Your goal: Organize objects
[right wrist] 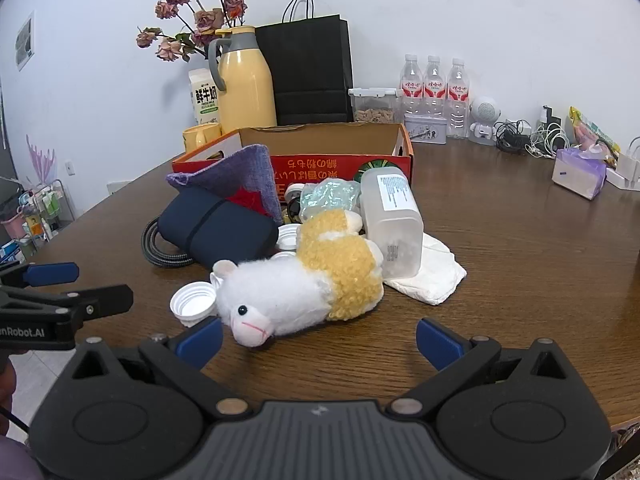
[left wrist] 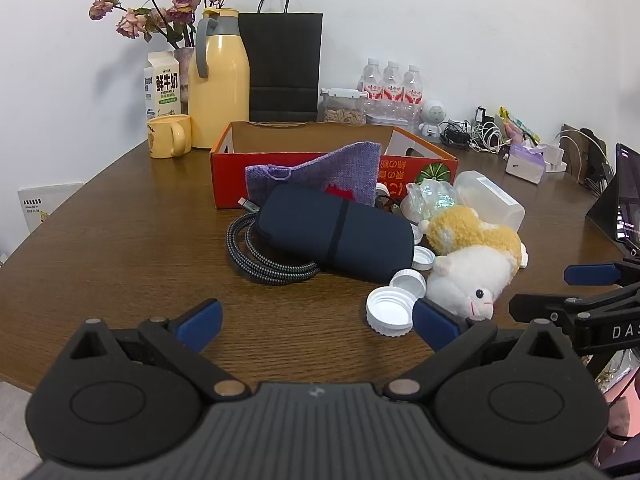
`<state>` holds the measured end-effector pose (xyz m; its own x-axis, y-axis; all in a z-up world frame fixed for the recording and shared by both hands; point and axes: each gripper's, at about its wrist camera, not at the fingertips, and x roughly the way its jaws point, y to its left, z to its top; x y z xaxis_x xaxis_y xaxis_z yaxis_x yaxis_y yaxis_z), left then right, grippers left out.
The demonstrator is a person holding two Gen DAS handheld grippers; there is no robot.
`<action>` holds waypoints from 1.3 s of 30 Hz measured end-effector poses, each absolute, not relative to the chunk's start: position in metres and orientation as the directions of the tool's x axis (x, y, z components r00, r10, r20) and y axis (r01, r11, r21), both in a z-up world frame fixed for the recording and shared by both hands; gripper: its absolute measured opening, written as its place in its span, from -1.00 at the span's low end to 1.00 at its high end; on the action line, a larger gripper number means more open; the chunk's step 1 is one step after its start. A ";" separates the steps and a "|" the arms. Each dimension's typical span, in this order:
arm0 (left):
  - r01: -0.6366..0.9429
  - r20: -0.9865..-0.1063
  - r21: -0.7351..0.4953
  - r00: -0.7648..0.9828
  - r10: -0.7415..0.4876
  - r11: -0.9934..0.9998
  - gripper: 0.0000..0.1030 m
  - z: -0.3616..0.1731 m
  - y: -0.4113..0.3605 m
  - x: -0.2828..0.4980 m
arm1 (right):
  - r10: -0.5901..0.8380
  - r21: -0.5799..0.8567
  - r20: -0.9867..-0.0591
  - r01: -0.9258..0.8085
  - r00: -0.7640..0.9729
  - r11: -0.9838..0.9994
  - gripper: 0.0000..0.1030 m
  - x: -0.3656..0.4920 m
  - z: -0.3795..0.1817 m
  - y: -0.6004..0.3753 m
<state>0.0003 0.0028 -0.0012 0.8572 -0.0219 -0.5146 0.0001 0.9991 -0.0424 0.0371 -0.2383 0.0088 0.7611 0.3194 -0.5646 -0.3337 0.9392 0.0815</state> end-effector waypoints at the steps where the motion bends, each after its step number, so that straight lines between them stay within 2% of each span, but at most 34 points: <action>1: 0.000 -0.515 -0.043 0.857 -0.022 0.999 1.00 -0.001 0.003 0.000 | 0.319 0.081 -0.565 -0.333 0.761 0.939 1.00 0.037 0.009 -0.238; 39: 0.004 -0.517 -0.045 0.856 -0.027 0.999 1.00 -0.001 0.004 0.000 | 0.316 0.081 -0.569 -0.331 0.759 0.940 1.00 0.037 0.005 -0.236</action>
<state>0.0004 0.0043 -0.0007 0.8558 -0.0267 -0.5166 0.0038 0.9990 -0.0452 0.0368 -0.2359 0.0047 0.7591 0.3162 -0.5690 -0.3310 0.9401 0.0808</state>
